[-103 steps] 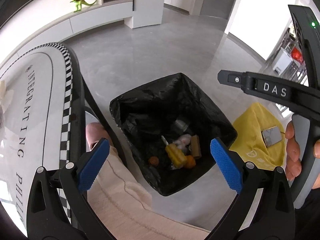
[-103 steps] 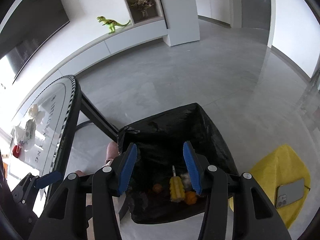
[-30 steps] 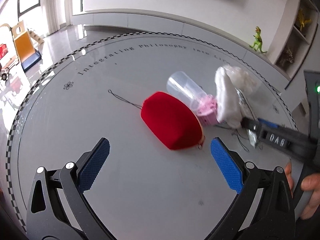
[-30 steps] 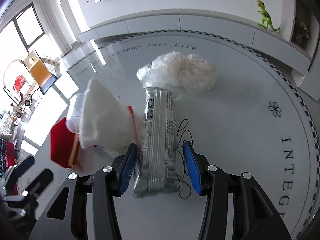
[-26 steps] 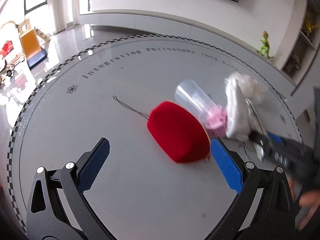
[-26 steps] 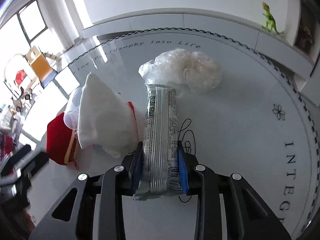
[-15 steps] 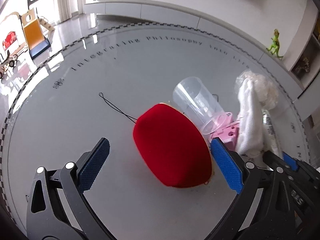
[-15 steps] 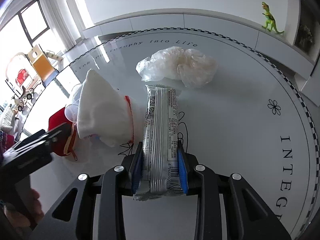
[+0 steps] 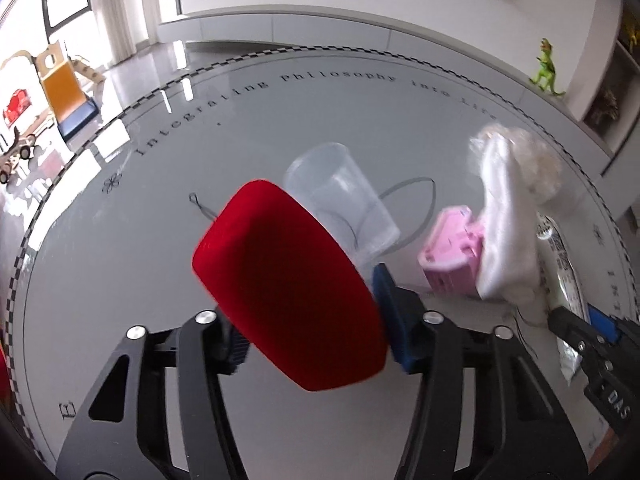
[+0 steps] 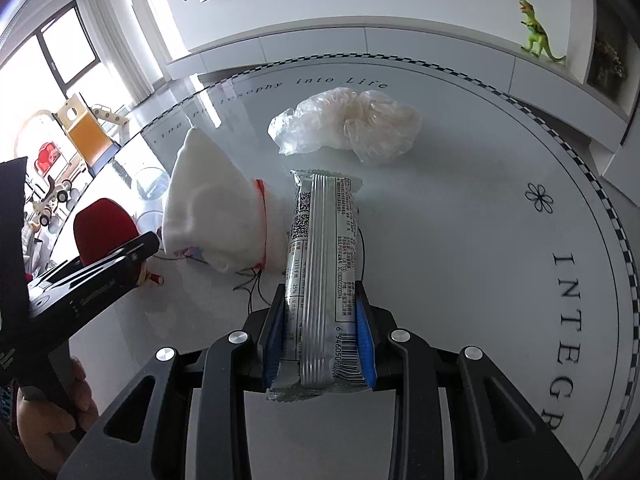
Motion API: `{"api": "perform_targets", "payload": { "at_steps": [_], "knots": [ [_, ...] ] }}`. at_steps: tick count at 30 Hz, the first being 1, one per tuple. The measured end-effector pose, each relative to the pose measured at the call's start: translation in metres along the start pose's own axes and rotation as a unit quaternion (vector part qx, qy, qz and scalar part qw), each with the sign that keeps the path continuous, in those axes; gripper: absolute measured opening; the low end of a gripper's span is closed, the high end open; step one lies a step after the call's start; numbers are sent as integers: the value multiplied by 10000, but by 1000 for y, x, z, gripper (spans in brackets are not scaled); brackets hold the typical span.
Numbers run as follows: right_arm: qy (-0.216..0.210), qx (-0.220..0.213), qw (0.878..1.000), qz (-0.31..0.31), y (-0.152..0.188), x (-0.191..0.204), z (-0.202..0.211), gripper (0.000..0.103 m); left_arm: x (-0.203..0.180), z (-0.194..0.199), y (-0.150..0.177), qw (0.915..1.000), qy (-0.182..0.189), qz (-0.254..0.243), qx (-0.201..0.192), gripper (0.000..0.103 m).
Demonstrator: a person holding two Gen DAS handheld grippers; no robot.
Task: Collect trash
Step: 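Grasp the red felt cup with the left tool, then carry the red cup and snack packet over the black bin and open both tools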
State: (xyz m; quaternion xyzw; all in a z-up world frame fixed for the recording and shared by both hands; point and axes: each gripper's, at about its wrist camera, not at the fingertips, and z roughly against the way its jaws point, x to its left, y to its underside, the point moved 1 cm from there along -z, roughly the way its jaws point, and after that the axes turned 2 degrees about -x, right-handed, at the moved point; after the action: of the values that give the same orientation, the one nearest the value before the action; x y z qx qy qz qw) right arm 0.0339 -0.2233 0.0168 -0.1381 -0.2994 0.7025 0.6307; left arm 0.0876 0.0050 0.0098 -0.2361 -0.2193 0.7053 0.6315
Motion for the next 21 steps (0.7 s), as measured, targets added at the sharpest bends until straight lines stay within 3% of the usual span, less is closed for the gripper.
{"api": "perform_targets", "payload": {
  "at_steps": [13,21],
  "knots": [
    [2,-175,9994,-313,34,-14,57,32,-11,71,44,9978,585,-258,-162,45],
    [87,-395,9977,-543,61,-28,103,32,-56,117,76,9925,951,-716,-259,45]
  ]
}}
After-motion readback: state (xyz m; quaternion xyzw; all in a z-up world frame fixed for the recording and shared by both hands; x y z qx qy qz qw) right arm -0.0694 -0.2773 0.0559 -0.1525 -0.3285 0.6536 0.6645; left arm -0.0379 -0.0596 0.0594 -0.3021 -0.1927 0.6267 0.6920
